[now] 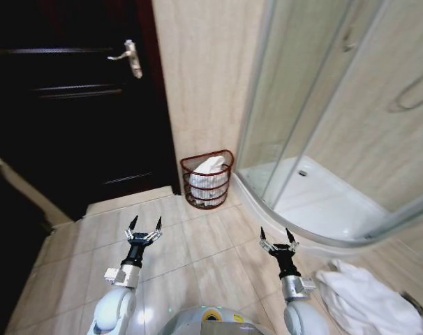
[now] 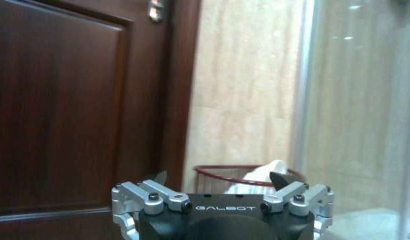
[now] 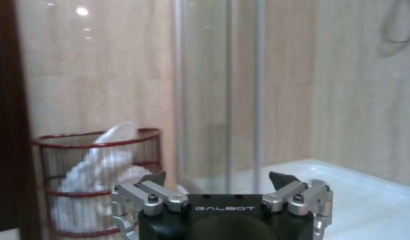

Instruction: Discard the used towel into the hamper.

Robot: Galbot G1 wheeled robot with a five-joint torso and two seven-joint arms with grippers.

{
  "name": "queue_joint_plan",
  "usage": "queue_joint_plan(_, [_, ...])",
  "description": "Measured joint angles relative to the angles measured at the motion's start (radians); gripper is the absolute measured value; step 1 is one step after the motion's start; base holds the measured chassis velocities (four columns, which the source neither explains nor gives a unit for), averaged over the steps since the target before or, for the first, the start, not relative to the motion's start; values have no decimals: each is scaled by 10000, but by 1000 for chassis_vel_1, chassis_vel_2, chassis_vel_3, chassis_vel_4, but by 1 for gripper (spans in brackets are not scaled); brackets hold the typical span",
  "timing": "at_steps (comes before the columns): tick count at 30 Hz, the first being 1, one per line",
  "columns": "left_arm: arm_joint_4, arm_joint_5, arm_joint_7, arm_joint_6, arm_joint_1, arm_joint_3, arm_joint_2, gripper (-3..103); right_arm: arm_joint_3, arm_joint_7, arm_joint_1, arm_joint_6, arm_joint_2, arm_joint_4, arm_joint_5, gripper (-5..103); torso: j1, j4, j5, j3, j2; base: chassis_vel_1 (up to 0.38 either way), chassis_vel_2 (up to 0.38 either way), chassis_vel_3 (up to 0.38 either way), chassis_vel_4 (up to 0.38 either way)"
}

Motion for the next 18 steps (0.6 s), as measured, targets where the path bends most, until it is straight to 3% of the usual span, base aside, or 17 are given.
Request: queue_joint_plan(18, [-22,138,15,-33,38,56,-115,100,174,91,-278,181,-68,53,164,100,0,0,1,1,2,-127,-124,-125,-124])
